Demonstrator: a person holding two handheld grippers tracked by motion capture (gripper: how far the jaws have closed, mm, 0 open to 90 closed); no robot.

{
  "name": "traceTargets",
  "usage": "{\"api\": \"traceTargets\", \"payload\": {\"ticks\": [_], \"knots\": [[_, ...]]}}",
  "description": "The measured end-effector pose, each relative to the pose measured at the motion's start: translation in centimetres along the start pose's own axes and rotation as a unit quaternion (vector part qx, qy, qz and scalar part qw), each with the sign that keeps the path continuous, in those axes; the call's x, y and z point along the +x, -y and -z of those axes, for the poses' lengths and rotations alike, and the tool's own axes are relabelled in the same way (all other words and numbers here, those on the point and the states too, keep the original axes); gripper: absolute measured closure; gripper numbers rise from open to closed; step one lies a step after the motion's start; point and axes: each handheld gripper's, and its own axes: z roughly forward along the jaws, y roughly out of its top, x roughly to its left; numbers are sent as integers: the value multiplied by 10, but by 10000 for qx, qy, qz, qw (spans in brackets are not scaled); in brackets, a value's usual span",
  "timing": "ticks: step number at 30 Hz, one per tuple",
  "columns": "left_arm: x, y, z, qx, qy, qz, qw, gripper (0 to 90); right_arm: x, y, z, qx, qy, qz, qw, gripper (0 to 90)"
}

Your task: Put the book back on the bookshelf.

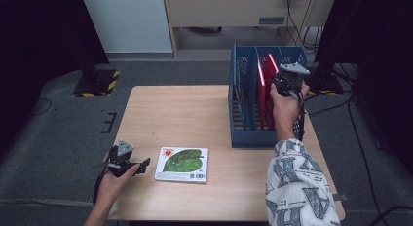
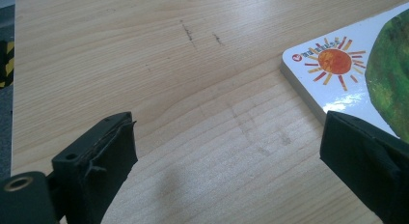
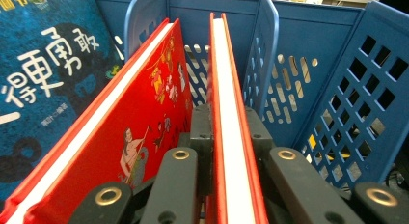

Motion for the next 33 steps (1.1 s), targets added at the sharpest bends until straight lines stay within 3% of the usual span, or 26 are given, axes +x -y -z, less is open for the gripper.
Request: {"api": "traceTargets", "payload": {"ticks": [19, 27, 33], "knots": [[-2, 0, -1, 22, 23, -24, 10000, 47, 1, 3, -11, 75, -30, -9, 10000, 780], [-1, 0, -1, 34, -1, -30, 10000, 47, 4, 4, -4, 65, -177, 90, 9998, 696], [-1, 0, 0, 29, -7, -29, 10000, 47, 4, 6, 5, 80, -240, 167, 9995, 689]]}}
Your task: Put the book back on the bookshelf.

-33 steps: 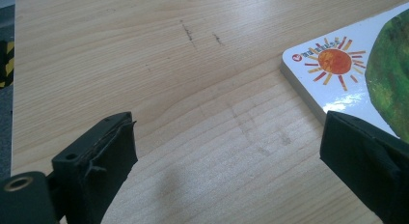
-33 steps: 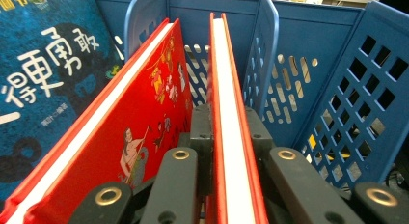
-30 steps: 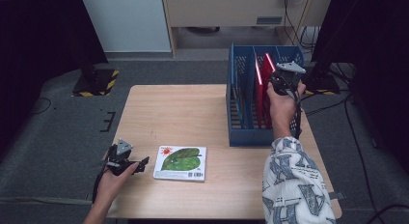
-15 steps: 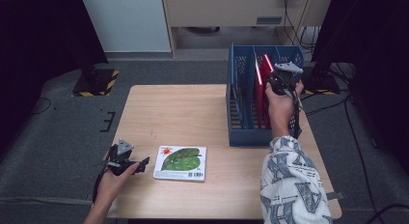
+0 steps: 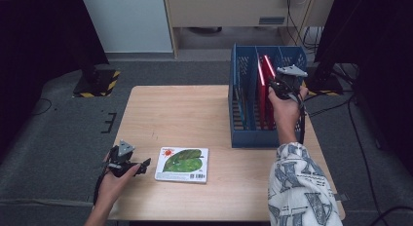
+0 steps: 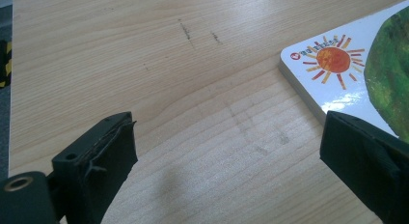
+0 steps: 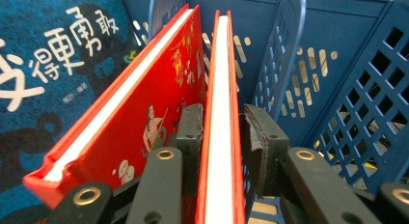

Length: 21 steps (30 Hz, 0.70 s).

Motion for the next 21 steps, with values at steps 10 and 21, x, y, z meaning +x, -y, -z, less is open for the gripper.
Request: {"api": "traceTargets", "payload": {"ticks": [10, 21], "knots": [[-1, 0, 0, -10, -2, -8, 10000, 49, 3, 5, 10, -8, -114, 14, 9999, 657], [-1, 0, 0, -14, -12, -15, 10000, 49, 4, 17, 16, 20, -163, -18, 9999, 663]]}}
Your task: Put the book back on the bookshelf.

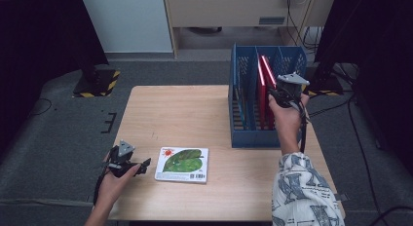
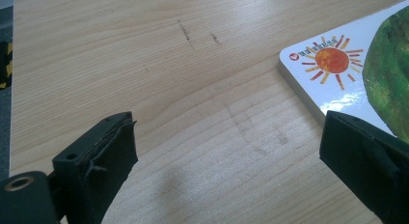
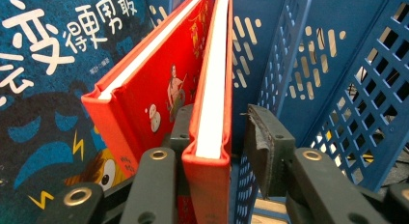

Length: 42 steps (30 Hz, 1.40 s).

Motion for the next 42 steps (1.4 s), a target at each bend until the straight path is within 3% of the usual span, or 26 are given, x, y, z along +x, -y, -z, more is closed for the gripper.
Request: {"api": "traceTargets", "payload": {"ticks": [22, 28, 32, 42], "knots": [[-2, 0, -1, 20, 4, -37, 10000, 51, 4, 16, 6, 46, -162, -46, 9998, 706], [-2, 0, -1, 23, 9, -48, 10000, 55, 7, 16, 5, 52, -120, 34, 9999, 734], [-2, 0, -1, 45, 11, -77, 10000, 55, 9, 16, 5, 48, 26, 142, 9999, 759], [-2, 0, -2, 50, 14, -75, 10000, 55, 11, 15, 1, 26, 161, 106, 9998, 768]]}}
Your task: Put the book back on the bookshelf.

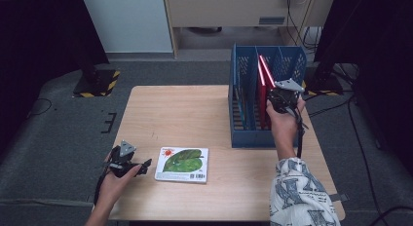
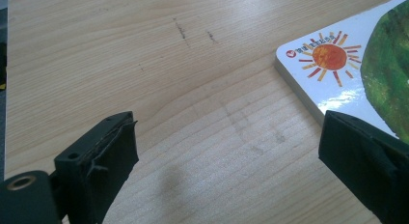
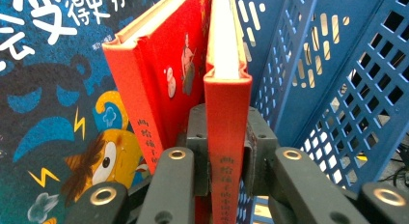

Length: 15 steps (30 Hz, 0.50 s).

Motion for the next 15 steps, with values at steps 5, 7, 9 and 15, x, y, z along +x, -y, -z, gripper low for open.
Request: {"api": "traceTargets", "payload": {"ticks": [5, 7, 9, 15], "knots": [[0, 0, 0, 2, 3, 2, 10000, 55, 4, -1, -2, -5, -1, 13, 10000, 758], [0, 0, 0, -6, 2, 11, 10000, 55, 4, 0, -2, -14, -13, 3, 10000, 757], [1, 0, 0, -5, 0, 17, 10000, 55, 4, 0, -2, -16, -23, -11, 10000, 754], [0, 0, 0, 8, -2, -3, 10000, 55, 2, 1, 0, -5, -87, -40, 10000, 740]]}}
